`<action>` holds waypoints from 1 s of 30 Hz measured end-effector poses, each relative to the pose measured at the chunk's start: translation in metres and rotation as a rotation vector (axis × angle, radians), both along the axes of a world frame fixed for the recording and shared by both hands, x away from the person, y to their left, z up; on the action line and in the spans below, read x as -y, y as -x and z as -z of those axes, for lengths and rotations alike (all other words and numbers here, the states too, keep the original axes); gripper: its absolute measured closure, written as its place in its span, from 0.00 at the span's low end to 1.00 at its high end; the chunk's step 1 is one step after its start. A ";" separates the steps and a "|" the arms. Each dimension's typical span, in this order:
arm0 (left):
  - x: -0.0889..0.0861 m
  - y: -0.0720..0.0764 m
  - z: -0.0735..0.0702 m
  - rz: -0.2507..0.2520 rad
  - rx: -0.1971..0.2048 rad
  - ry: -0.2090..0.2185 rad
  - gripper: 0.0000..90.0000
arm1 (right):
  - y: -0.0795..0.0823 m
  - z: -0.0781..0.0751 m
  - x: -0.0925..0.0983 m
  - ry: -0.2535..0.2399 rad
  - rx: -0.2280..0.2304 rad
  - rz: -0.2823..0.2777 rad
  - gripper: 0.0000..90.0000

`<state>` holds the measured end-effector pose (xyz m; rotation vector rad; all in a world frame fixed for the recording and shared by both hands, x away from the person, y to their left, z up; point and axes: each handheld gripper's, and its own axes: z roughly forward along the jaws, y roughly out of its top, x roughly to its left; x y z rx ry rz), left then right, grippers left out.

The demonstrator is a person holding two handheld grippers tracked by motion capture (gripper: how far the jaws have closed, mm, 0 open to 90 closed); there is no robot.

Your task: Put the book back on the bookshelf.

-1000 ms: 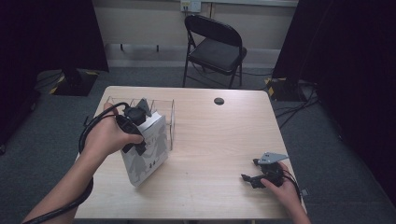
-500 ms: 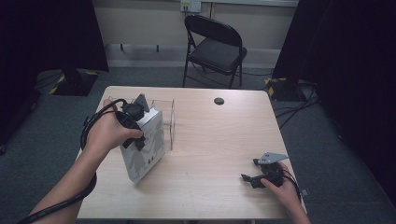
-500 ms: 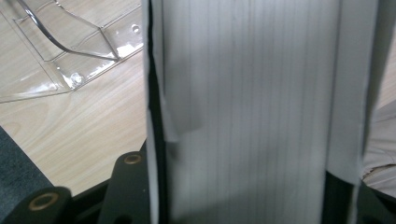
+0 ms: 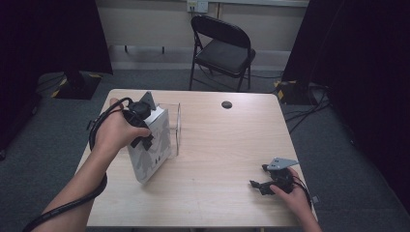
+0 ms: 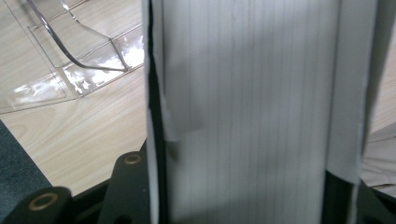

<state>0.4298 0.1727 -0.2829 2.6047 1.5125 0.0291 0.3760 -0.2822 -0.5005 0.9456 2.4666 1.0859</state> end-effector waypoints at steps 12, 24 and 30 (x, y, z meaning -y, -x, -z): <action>0.009 -0.008 -0.002 -0.031 0.011 -0.006 0.59 | 0.000 0.000 0.000 0.000 0.000 0.000 0.15; 0.018 -0.014 0.000 -0.100 -0.004 -0.011 0.59 | 0.000 0.000 0.000 0.000 -0.001 -0.001 0.15; 0.015 -0.019 -0.002 -0.071 0.011 -0.018 0.59 | 0.000 0.000 0.000 0.000 0.000 0.000 0.15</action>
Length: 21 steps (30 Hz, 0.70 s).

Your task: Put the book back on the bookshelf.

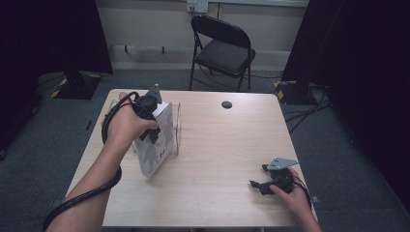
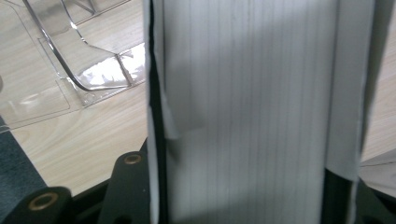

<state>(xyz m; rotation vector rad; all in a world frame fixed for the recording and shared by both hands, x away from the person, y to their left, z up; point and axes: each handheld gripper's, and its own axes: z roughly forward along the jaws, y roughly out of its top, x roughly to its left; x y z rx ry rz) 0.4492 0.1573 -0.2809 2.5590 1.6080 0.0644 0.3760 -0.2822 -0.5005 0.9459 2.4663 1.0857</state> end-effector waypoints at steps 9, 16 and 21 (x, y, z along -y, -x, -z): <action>-0.001 -0.004 0.003 -0.072 -0.018 0.015 0.59 | 0.000 0.000 0.000 0.000 0.000 0.000 0.15; 0.003 -0.007 0.003 -0.078 -0.013 0.011 0.59 | 0.000 0.000 0.000 0.000 0.000 0.000 0.15; 0.005 -0.009 0.002 -0.076 -0.007 0.008 0.59 | 0.000 0.000 0.000 0.000 0.000 0.000 0.15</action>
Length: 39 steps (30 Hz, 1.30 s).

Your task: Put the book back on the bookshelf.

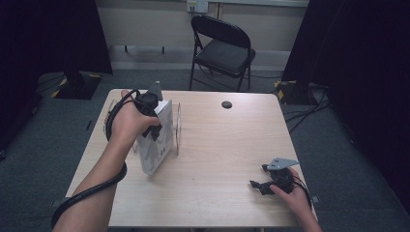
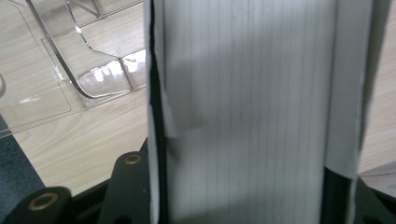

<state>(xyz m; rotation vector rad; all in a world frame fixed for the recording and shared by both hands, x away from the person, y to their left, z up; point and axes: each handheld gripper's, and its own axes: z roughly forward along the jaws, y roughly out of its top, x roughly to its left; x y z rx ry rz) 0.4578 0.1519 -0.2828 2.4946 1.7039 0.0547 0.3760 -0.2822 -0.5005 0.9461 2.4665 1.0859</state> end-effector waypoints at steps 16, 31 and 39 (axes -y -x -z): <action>-0.003 -0.008 0.000 -0.036 -0.007 0.023 0.59 | 0.000 0.000 0.000 0.002 0.000 0.000 0.15; -0.001 -0.016 0.003 -0.088 0.003 0.041 0.59 | 0.000 0.000 0.000 0.000 0.000 0.000 0.15; 0.004 -0.020 0.005 -0.085 0.013 0.031 0.59 | 0.000 0.000 0.000 0.000 0.000 0.000 0.15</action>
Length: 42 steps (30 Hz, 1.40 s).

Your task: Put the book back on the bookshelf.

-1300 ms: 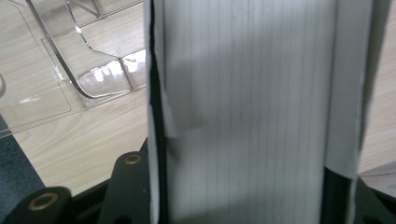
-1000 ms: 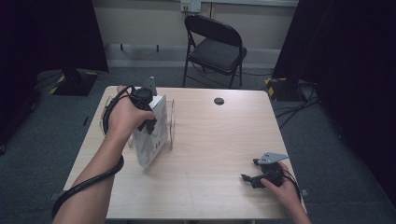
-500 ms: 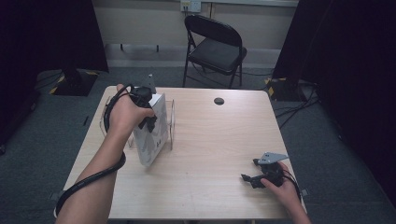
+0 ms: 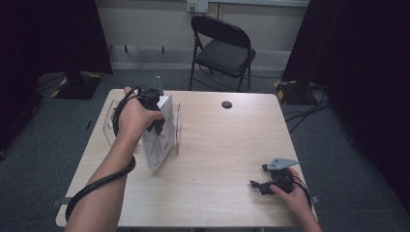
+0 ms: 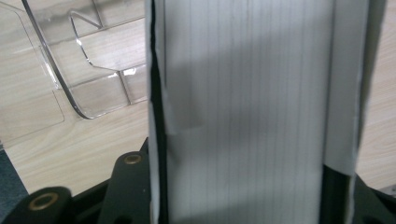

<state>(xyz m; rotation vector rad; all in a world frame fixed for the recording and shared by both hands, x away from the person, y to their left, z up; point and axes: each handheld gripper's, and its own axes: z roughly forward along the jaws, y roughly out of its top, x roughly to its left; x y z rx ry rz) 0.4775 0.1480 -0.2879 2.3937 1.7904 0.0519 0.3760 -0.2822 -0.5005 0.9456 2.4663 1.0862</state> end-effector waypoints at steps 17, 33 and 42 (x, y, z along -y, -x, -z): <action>-0.001 -0.010 0.004 -0.042 0.016 0.011 0.59 | 0.000 0.000 0.000 0.000 0.000 0.000 0.15; 0.000 -0.018 0.006 -0.055 0.034 0.002 0.59 | 0.000 0.000 0.000 0.000 -0.002 -0.002 0.15; 0.003 -0.020 0.009 -0.082 0.052 -0.001 0.59 | 0.000 0.000 0.000 0.000 0.000 0.000 0.15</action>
